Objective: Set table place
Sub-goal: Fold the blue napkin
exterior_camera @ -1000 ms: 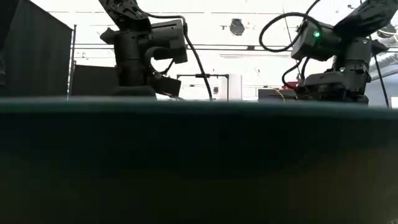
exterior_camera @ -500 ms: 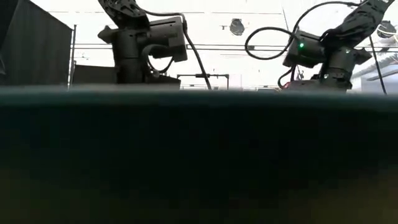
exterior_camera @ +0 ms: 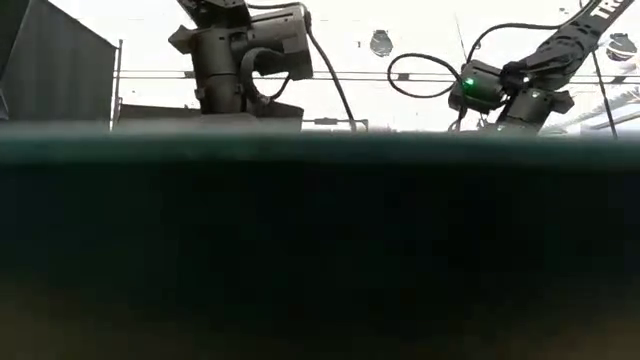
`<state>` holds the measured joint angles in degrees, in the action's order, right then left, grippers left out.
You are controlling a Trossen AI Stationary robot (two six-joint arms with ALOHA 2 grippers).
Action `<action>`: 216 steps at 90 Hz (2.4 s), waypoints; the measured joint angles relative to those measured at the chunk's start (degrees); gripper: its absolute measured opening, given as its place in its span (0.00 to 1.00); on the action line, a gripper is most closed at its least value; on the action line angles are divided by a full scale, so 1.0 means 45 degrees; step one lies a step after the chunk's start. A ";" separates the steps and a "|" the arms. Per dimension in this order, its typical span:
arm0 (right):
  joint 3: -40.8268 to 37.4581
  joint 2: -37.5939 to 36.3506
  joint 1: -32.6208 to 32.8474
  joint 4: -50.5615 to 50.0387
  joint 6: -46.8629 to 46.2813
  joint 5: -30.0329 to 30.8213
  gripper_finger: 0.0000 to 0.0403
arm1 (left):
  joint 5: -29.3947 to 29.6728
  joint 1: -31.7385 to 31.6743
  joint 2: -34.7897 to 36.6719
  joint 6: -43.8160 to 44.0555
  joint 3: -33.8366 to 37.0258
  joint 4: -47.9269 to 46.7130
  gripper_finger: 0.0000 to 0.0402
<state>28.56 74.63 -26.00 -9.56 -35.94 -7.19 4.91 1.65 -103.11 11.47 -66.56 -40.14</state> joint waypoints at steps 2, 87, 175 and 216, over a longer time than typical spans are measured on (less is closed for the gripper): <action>0.0006 -0.0052 -0.0022 0.0032 0.0066 -0.0033 0.39 | 0.0063 0.0000 0.0000 -0.0030 -0.0059 -0.0046 0.29; 0.0197 -0.0545 0.3534 -0.3360 -0.2224 -0.1059 0.39 | 0.0625 -0.0902 -0.0182 -0.0751 -0.0215 -0.0482 0.29; 0.0236 0.1120 -0.0121 -0.0660 -0.0279 -0.1271 0.38 | -0.0081 -0.0384 -0.0345 0.0052 -0.0054 -0.0186 0.29; 0.0329 0.0859 -0.1787 0.1168 0.0860 -0.0762 0.39 | 0.0983 0.0871 0.0022 0.0393 -0.0137 0.0205 0.29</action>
<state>30.05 78.50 -34.04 -4.30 -32.07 -10.62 9.34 5.57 -103.01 13.24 -67.18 -39.21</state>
